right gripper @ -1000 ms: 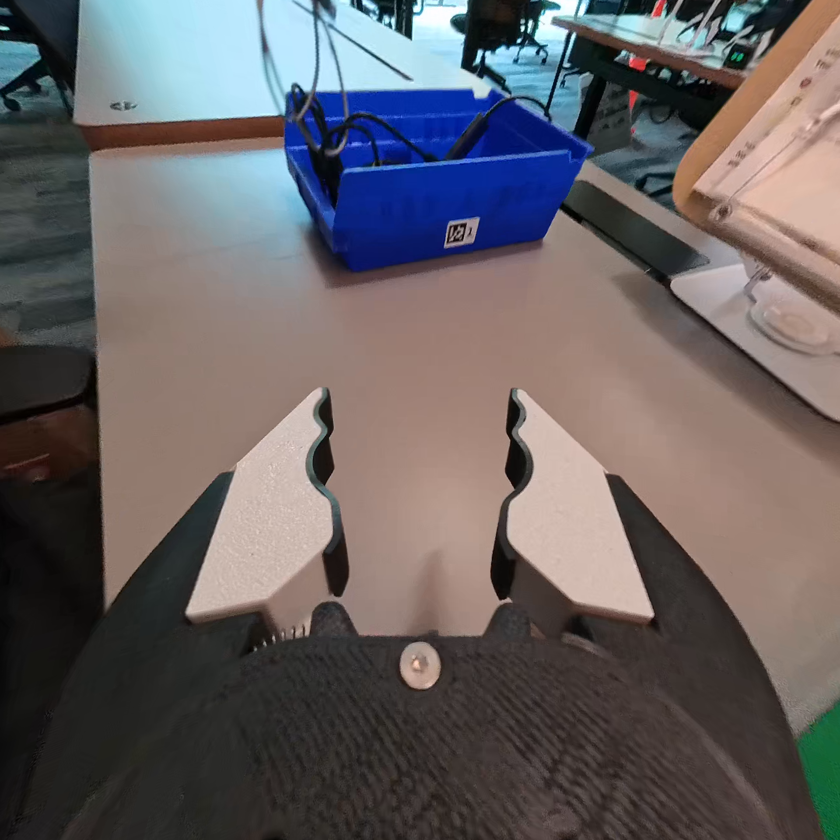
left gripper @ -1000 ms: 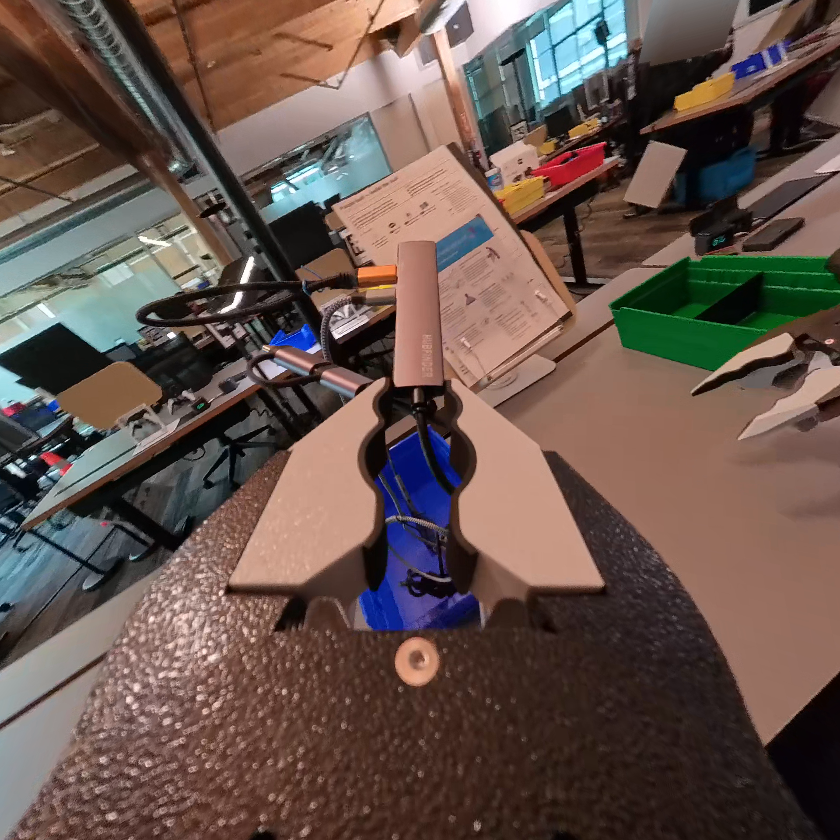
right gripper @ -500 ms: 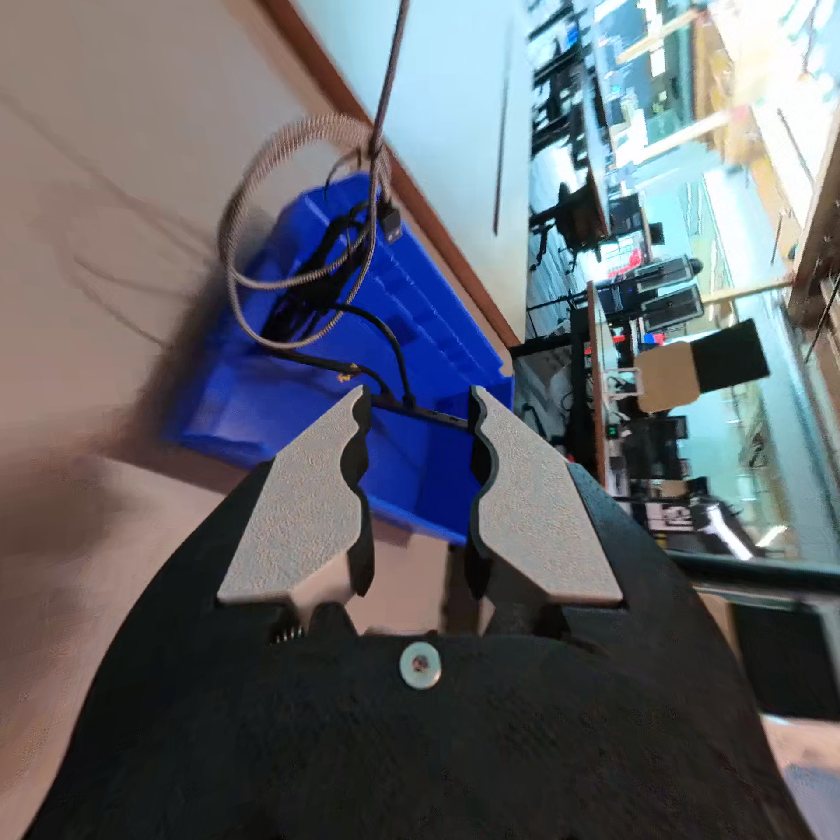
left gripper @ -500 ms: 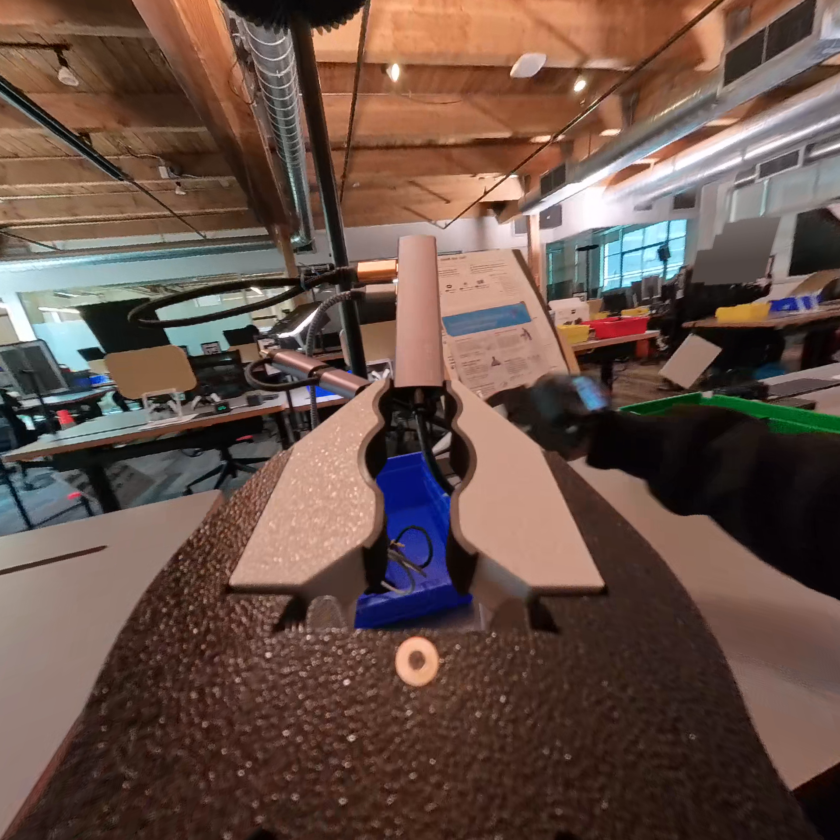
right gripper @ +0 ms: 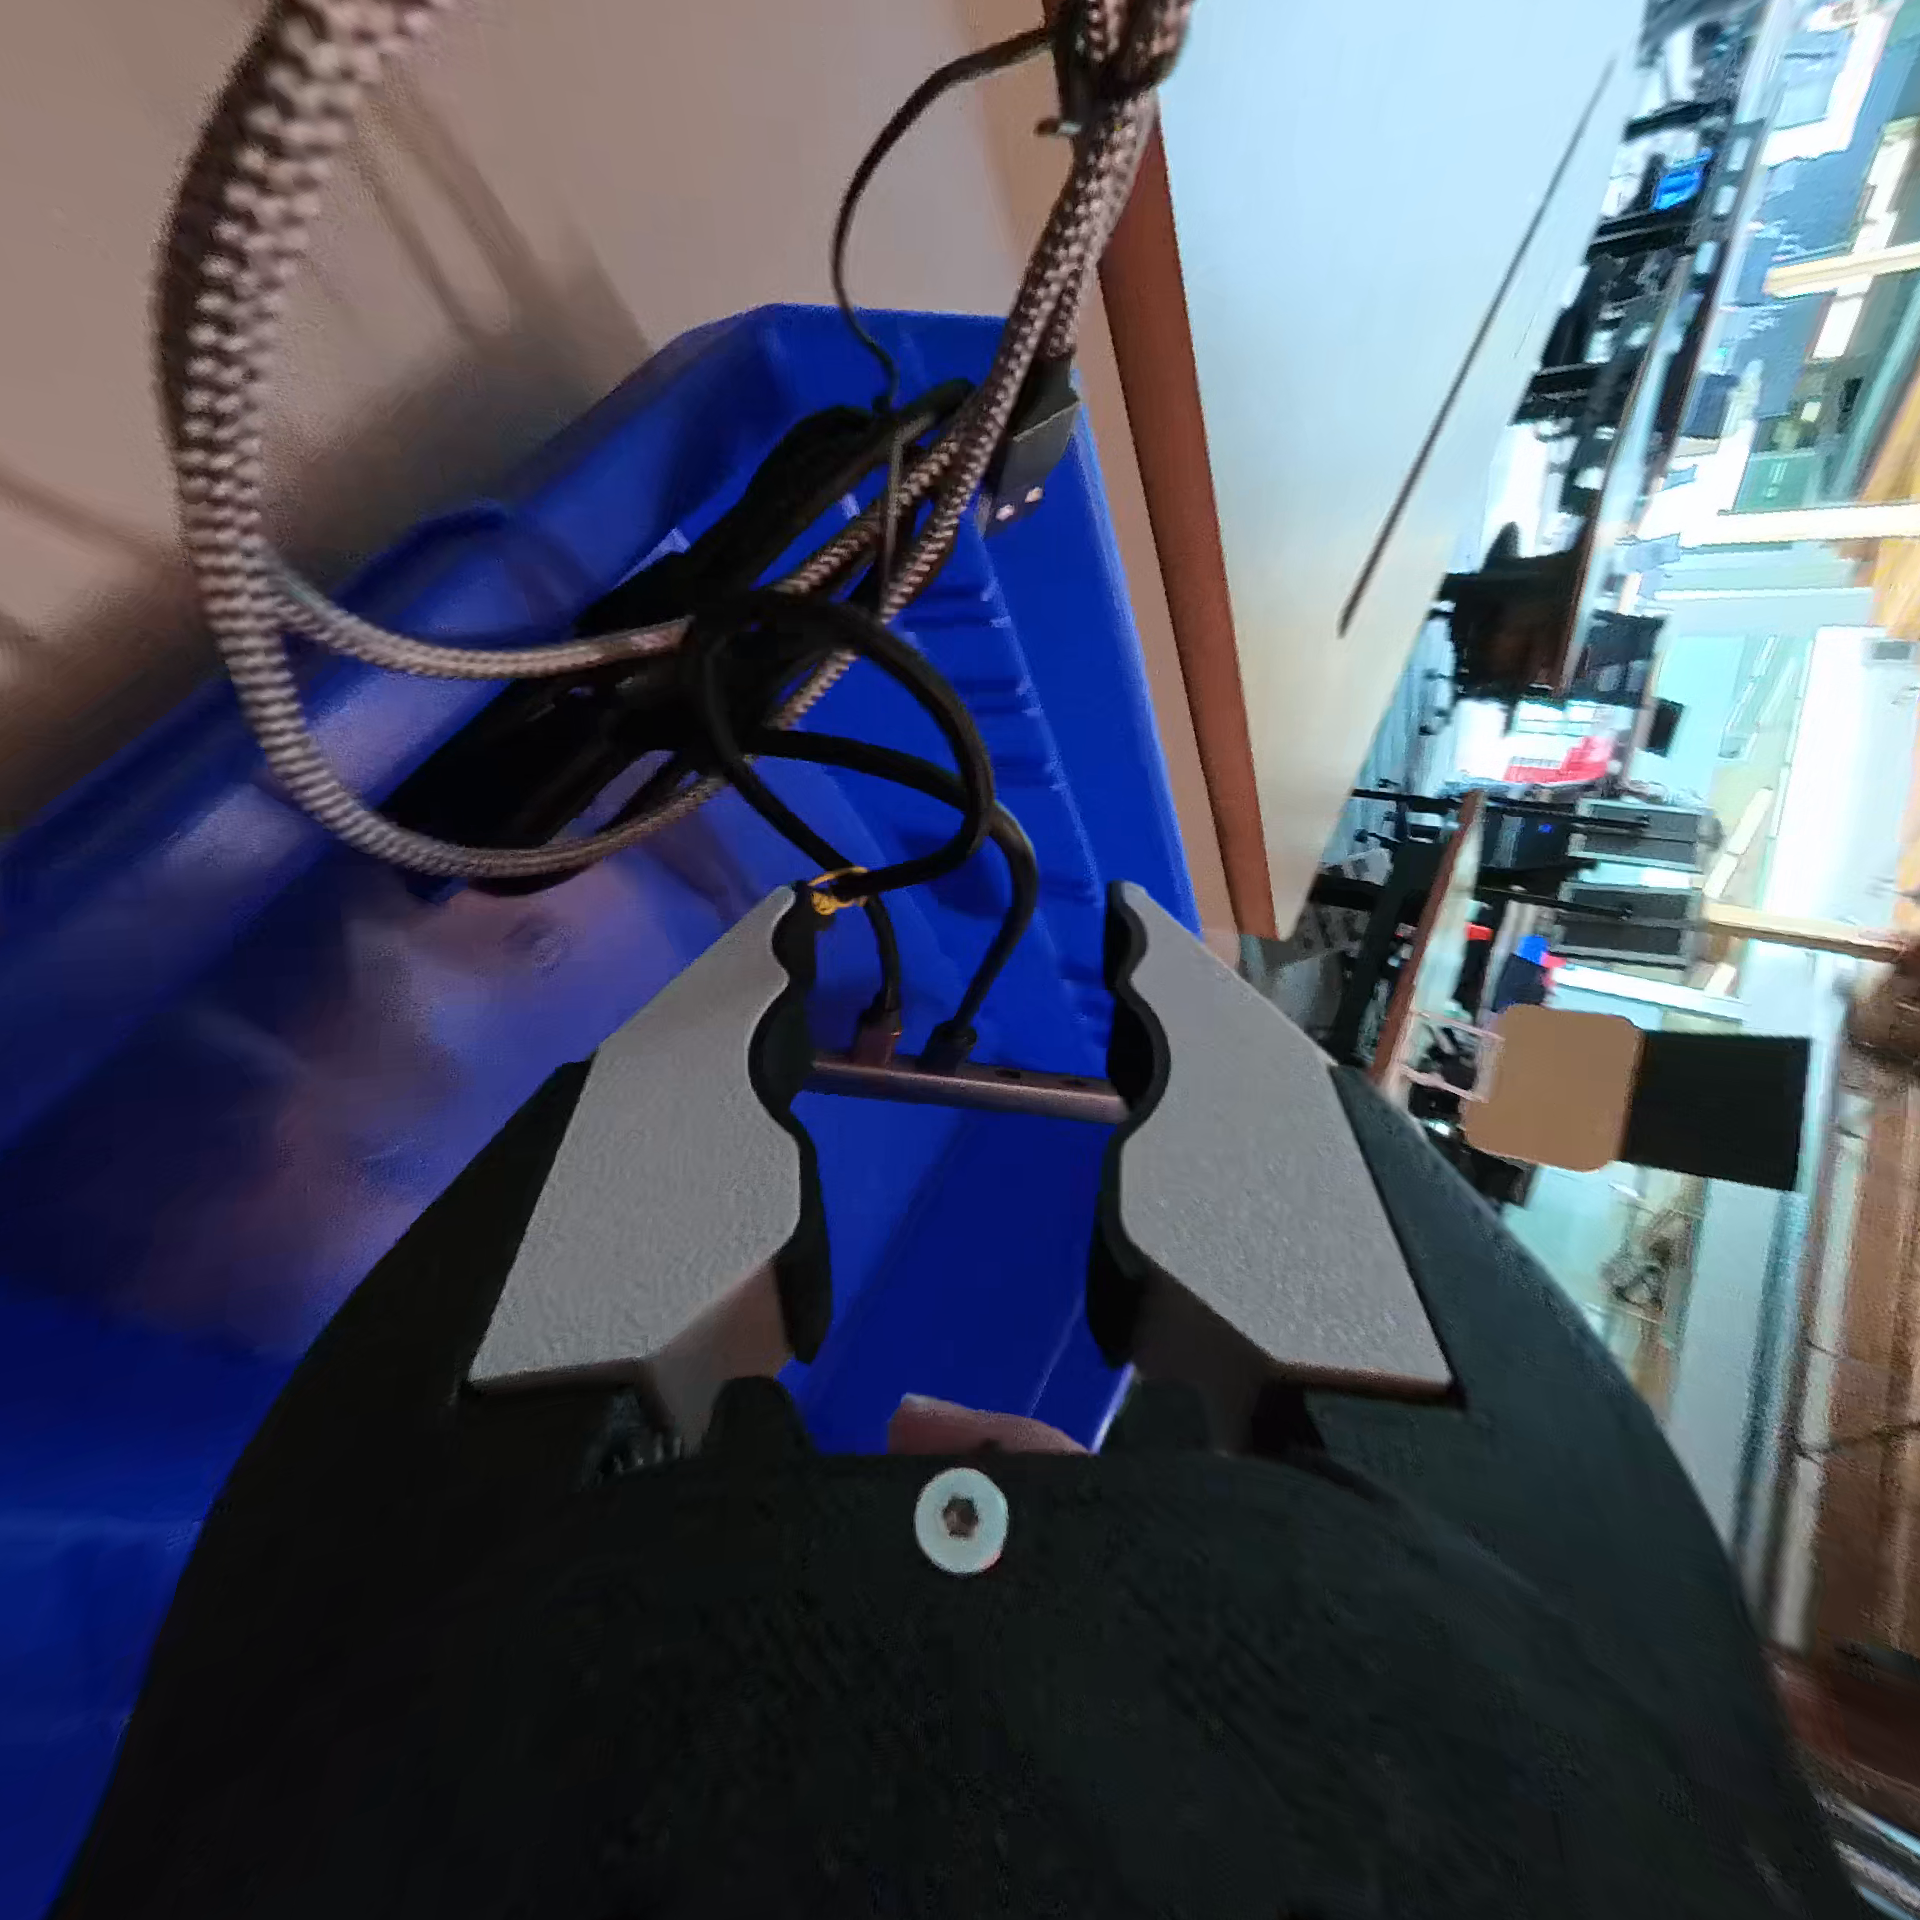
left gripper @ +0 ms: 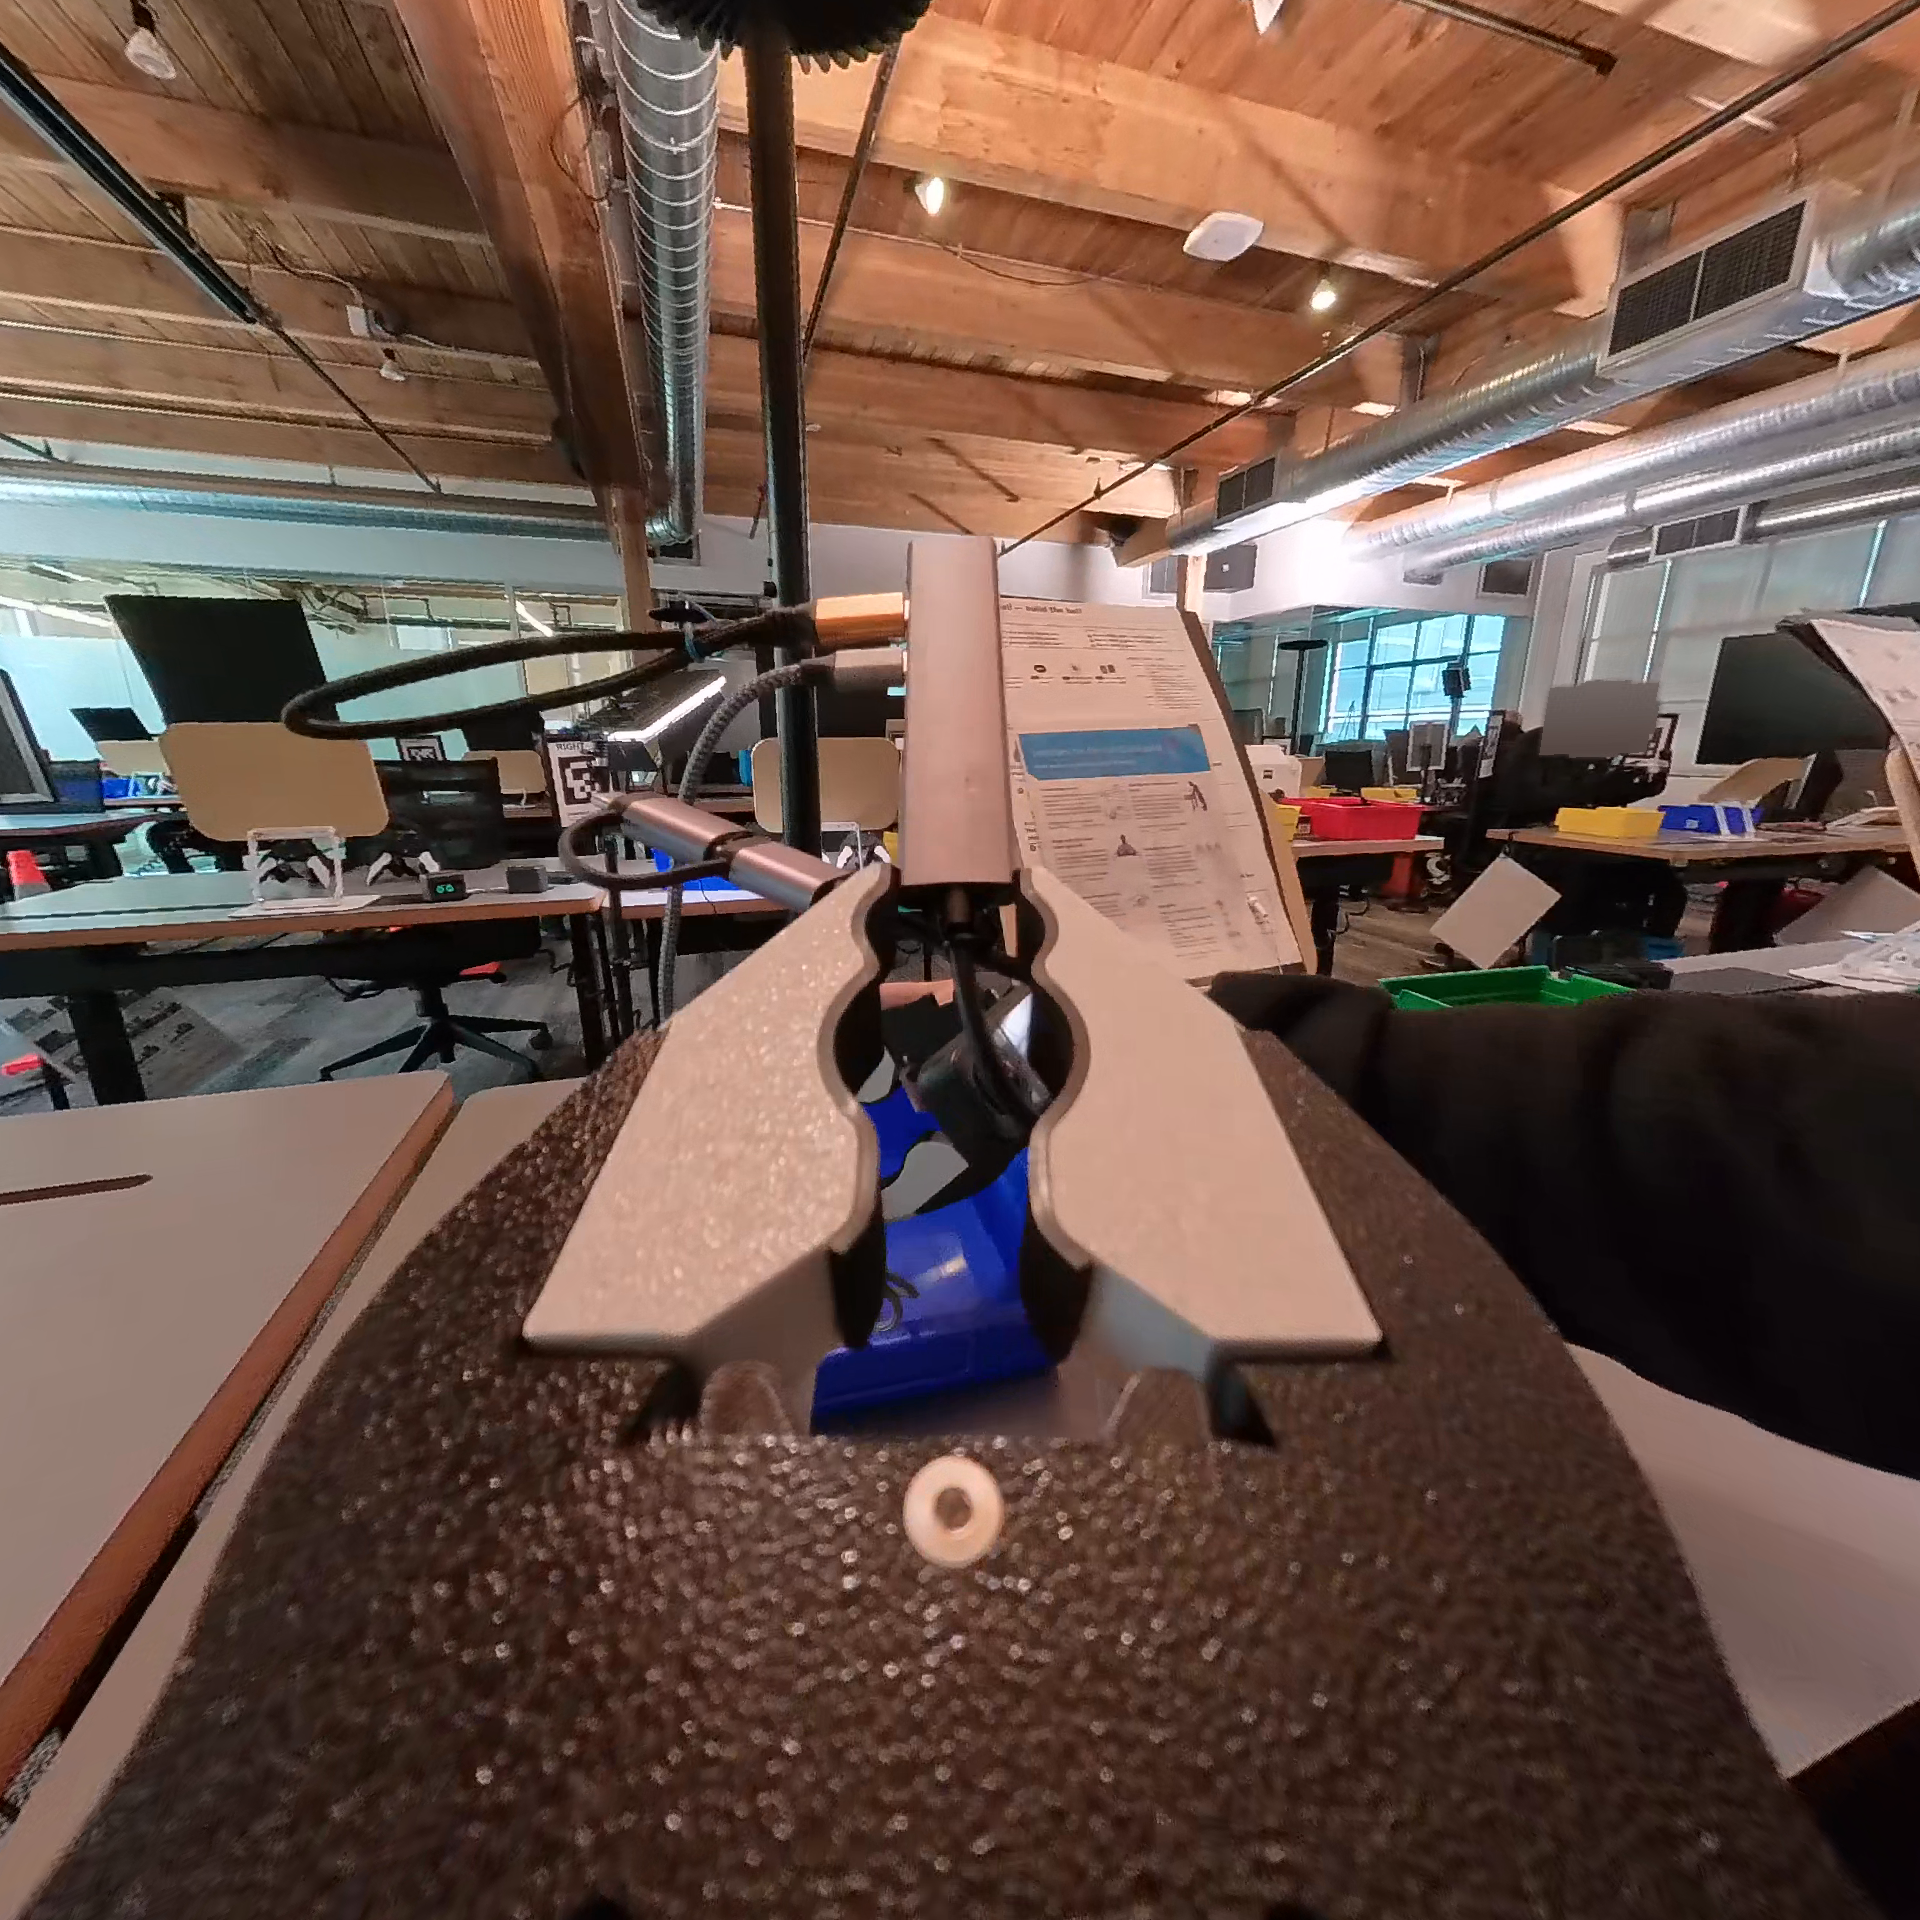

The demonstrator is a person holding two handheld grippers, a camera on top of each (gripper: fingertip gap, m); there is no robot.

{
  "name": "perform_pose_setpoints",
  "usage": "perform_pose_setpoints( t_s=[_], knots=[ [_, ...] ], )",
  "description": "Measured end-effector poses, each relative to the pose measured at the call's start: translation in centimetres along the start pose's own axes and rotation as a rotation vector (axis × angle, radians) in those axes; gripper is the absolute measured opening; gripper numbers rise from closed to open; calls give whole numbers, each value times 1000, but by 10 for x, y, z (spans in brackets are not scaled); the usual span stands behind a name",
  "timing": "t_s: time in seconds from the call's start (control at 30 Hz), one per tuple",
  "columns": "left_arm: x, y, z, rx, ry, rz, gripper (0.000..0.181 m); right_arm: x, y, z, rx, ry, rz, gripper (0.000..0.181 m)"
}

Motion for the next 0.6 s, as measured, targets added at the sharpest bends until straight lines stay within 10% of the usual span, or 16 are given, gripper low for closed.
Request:
perform_pose_setpoints(
  t_s=[0.27, 0.6],
  knots=[
    [-2, 3, 0, 5, 39, -34, 20, 4, -10, 15, 1, 65, -74, 66],
    [-6, 5, -1, 10, 45, -58, 20, 1, -22, 11, -20, 81, -267, 21]
  ],
)
Point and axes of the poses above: each gripper's, where its closed fingertips meet, z out along the fingers, y out of its underside, x = y × z across the jaws, the point moved 8 cm from there along -z, back along the fingers, and after that the axes turned 6 degrees about -x, right-handed, at the moved point
